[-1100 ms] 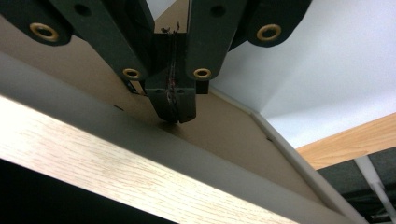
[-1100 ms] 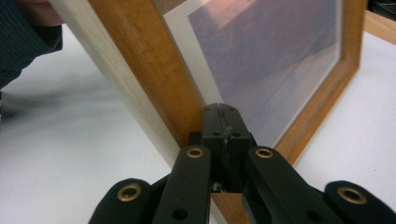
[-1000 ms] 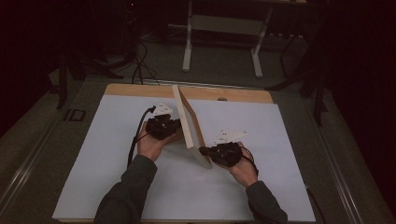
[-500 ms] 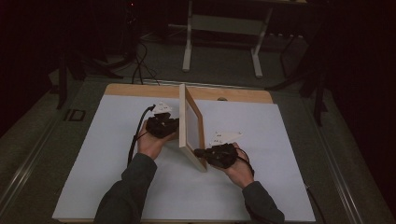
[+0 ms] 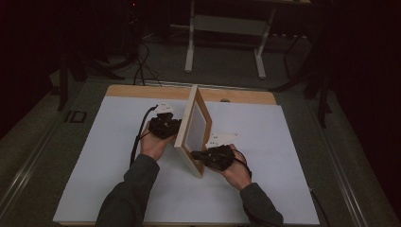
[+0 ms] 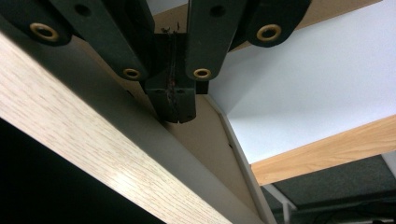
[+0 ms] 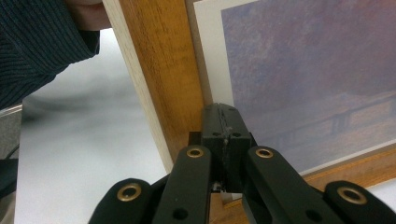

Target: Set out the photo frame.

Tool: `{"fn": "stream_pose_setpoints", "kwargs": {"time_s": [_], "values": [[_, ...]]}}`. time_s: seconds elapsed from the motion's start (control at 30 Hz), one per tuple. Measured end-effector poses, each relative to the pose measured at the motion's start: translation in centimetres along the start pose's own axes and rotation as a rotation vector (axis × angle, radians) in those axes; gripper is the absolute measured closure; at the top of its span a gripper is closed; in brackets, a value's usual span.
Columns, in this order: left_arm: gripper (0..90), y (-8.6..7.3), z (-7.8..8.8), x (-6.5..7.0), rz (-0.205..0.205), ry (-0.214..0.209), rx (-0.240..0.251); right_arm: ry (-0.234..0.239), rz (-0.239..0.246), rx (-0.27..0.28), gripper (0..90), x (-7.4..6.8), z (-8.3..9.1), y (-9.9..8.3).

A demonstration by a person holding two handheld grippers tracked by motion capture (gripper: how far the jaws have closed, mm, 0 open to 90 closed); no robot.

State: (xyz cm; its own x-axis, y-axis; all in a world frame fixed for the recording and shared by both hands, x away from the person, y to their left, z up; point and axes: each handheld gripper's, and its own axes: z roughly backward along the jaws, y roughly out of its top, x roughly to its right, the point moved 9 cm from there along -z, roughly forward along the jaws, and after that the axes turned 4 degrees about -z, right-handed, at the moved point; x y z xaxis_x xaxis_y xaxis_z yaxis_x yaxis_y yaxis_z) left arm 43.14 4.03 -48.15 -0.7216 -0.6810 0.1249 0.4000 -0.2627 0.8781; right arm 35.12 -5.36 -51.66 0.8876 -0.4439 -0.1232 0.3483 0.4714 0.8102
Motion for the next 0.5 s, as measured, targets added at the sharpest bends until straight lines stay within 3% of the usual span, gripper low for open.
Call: {"fn": "stream_pose_setpoints", "kwargs": {"time_s": [0.27,0.33,0.5], "values": [[90.0,0.0,0.2,-0.2,0.006,0.000,-0.007,-0.002,-0.003,0.007,89.9,-0.1,-0.2,0.1],[86.3,0.0,0.3,-0.3,0.008,0.007,-0.009,-0.006,-0.003,0.005,89.8,0.0,-0.2,0.1],[81.7,0.2,1.4,-1.2,0.049,0.034,0.001,-0.019,-0.006,-0.006,87.3,0.3,-0.1,-0.3]]}}
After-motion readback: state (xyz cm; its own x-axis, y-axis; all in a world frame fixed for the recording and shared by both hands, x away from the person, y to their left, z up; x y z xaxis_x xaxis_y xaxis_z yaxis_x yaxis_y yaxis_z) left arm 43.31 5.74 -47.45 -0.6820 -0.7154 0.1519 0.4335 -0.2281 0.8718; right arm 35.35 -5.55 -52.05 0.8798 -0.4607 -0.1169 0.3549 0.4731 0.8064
